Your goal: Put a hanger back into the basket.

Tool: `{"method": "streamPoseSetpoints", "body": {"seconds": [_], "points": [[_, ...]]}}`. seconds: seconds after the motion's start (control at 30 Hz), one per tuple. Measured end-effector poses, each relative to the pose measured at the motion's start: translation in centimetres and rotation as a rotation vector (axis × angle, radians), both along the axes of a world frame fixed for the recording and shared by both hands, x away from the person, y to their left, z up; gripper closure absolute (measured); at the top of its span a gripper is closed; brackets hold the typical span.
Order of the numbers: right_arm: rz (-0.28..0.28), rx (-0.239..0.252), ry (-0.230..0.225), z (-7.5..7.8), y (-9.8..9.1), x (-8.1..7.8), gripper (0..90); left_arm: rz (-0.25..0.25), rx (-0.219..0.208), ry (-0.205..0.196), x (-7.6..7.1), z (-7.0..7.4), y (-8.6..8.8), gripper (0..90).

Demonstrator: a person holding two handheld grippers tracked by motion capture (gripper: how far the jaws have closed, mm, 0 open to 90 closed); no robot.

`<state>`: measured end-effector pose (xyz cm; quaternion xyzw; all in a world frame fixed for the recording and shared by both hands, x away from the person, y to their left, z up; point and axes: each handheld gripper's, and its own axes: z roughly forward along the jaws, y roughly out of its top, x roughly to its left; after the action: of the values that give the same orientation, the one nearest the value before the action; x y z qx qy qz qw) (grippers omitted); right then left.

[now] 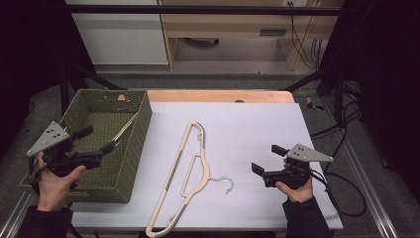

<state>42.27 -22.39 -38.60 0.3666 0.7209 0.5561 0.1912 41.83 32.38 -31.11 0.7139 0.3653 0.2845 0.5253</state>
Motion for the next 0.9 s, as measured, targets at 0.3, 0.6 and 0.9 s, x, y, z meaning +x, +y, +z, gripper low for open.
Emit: {"method": "streamPoseSetpoints", "body": {"seconds": [0.3,0.6,0.9], "points": [[0.015,-0.004,-0.006,-0.2,0.3,0.1,5.0,-0.103,-0.056,-0.015,-1.4,-2.0,-5.7,6.2],[0.034,-0.022,0.008,-0.8,1.3,0.4,5.4,-0.172,-0.029,0.053,-1.5,-5.8,-9.2,6.4],[0.061,-0.042,0.017,-1.3,2.6,0.7,6.0,-0.199,-0.014,0.098,-1.6,-8.0,-9.8,6.5]]}}
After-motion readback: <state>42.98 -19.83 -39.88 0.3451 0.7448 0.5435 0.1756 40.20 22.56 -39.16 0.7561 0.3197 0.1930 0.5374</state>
